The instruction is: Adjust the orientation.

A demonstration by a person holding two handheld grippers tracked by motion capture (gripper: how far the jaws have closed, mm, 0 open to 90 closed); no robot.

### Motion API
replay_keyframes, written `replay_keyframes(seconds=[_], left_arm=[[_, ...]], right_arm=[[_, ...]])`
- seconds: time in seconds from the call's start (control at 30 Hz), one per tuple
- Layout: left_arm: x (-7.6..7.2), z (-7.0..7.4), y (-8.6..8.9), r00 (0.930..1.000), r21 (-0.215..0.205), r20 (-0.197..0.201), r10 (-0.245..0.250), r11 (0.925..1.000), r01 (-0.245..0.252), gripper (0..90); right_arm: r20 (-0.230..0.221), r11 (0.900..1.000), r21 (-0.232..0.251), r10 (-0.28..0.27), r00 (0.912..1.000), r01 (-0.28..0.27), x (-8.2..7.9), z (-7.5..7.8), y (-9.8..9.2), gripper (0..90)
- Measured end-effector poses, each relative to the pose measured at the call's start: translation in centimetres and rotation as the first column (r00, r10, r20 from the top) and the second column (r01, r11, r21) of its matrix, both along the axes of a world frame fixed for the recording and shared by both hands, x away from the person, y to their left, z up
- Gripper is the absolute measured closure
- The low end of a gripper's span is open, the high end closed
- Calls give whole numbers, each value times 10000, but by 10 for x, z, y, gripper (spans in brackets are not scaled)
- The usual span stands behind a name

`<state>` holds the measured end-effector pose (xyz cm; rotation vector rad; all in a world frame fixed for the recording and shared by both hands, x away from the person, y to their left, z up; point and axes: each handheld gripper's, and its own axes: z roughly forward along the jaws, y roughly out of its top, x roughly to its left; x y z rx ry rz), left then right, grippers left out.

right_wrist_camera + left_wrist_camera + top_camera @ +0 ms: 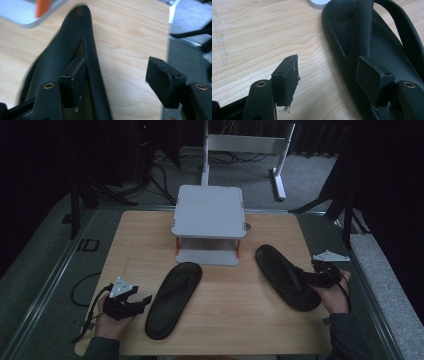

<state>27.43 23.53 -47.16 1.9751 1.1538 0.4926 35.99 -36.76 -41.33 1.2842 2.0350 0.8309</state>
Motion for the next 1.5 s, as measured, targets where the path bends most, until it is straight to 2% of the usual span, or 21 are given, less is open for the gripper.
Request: replay_keyframes(seconds=[0.07, 0.13, 0.23, 0.37, 0.53, 0.63, 0.73, 0.87, 0.9, 1.0, 1.07, 1.2, 1.27, 1.37, 1.4, 1.5], left_arm=[[0, 0, 0, 10000, 10, -17, -22, 10000, 22, 347], [0, -1, -1, 10000, 31, -21, -16, 10000, 16, 347], [0, -1, -1, 10000, 35, -9, -12, 10000, 12, 347], [0, 0, -1, 10000, 37, 1, -13, 10000, 13, 347], [0, 0, 0, 10000, 32, 3, -17, 10000, 17, 346], [0, 0, 1, 10000, 1, 19, 24, 10000, -24, 346], [0, 0, 1, 10000, 19, 19, 7, 10000, -7, 346], [0, -1, 1, 10000, 10, 14, 19, 10000, -19, 346], [0, -1, 0, 10000, -6, 4, 10, 10000, -10, 347], [0, -1, 0, 10000, 26, 9, -40, 10000, 40, 346], [0, -1, 0, 10000, 25, 7, -27, 10000, 27, 346], [0, -1, -1, 10000, 1, 9, -29, 10000, 29, 346], [0, -1, -1, 10000, 15, 14, -35, 10000, 35, 346], [0, 0, -1, 10000, -14, 34, -6, 10000, 6, 346], [0, 0, -1, 10000, -21, 39, -8, 10000, 8, 346], [-1, 0, -1, 10000, 10, 32, -29, 10000, 29, 346]], right_arm=[[244, 9998, 51, -209, 9995, 208, 1, 2, -3, 323], [381, 9986, 308, -438, 9983, 426, 0, 5, -4, 324], [175, 9981, 528, -319, 9993, 310, -1, 4, 2, 357], [-226, 9989, 436, -156, 9996, 166, -2, -7, 20, 396], [-616, 9942, 661, -809, 9948, 850, 11, -21, 29, 441], [-737, 9918, 358, -1198, 9901, 1227, 22, -28, 31, 459], [-990, 9862, 160, -1625, 9817, 1649, 31, -35, 28, 501], [-1181, 9866, 251, -1570, 9805, 1610, 34, -38, 26, 559], [-1253, 9895, 156, -1404, 9821, 1434, 35, -39, 26, 583], [-1359, 9894, 94, -1425, 9804, 1451, 38, -41, 25, 604], [-1424, 9897, 188, -1378, 9802, 1419, 37, -40, 24, 676], [-1445, 9933, -7, -1145, 9829, 1156, 35, -41, 24, 745], [-1560, 9925, 123, -1182, 9807, 1216, 34, -39, 22, 780], [-1797, 9927, 590, -931, 9793, 1052, 30, -38, 19, 780], [-1832, 9939, 556, -833, 9795, 949, 28, -39, 20, 764], [-2007, 9936, 739, -695, 9772, 858, 20, -39, 18, 663]])
